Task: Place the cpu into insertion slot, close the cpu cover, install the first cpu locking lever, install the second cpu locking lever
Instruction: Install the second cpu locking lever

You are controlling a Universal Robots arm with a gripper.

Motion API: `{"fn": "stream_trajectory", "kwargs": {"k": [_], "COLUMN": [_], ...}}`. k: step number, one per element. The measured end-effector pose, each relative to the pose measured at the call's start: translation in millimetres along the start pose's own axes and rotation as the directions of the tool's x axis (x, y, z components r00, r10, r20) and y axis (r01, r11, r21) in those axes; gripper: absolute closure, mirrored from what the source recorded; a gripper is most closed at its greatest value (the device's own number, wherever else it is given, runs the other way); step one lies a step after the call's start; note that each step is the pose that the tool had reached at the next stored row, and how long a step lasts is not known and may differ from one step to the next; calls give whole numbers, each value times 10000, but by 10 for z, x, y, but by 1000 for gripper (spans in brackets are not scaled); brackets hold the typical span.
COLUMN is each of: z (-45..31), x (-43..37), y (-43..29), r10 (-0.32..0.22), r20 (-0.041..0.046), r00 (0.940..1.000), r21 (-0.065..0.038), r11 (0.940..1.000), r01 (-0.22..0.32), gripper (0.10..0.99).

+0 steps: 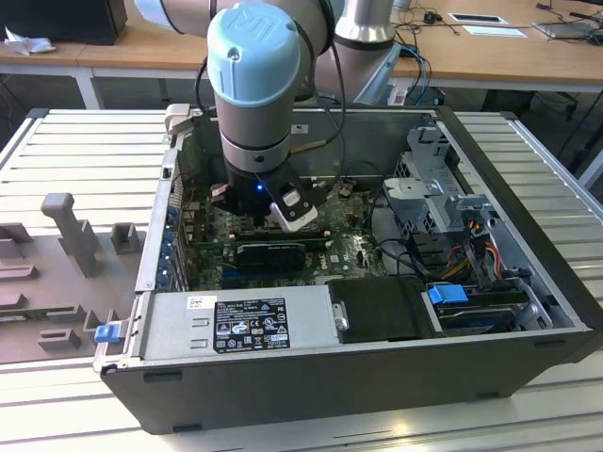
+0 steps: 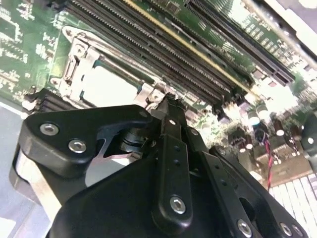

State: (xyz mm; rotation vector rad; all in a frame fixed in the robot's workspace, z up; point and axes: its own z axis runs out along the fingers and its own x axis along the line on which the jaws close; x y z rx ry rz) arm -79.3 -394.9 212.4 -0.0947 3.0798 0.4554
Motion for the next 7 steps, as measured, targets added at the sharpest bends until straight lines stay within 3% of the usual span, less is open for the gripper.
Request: {"fn": "stream_trajectory", "kwargs": {"k": [5,7], "z": [-95,-94], "x": [-4,-4], "y": [29,29], "r10": [0,0], "r20": [0,1], "r00": [10000,10000], "r21": [0,-1], "r11": [10000,10000], "r01": [0,0], "gripper": [980,980]}}
